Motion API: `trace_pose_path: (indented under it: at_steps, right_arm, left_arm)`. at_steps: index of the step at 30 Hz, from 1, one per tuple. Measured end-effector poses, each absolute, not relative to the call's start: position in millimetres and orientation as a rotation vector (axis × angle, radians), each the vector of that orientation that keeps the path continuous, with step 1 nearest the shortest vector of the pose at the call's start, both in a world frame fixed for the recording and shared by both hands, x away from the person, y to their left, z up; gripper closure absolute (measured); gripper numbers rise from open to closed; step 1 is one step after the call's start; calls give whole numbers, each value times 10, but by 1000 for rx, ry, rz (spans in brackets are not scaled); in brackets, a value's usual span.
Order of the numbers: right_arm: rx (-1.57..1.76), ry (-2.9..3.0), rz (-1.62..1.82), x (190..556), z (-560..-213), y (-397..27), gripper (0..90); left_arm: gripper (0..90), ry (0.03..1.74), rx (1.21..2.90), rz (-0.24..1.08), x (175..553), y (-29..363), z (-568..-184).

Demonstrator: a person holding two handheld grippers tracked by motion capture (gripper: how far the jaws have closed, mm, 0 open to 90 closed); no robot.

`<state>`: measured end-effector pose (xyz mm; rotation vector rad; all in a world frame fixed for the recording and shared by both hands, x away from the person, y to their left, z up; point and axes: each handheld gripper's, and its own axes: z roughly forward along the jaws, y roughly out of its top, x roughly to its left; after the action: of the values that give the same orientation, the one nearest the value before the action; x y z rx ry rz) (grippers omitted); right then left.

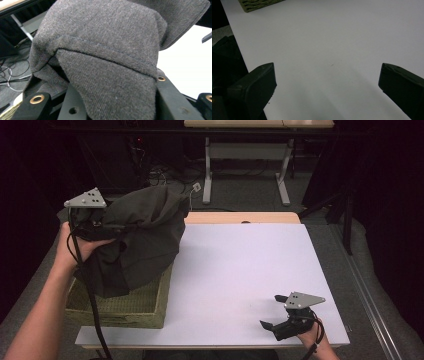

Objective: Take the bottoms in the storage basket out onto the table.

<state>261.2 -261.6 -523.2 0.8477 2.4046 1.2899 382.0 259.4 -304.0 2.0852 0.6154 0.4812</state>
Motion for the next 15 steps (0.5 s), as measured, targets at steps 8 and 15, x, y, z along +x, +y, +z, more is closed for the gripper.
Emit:
trace_pose_path:
  at_steps: [8,15]
  right_arm:
    - [843,2399,1296,2595,-5229,-2622,10]
    - [846,2419,1252,2599,-5216,-2626,10]
  left_arm:
    - [663,596,2092,478,3844,2443,-3018]
    - [662,566,2108,459,3867,2324,-3010]
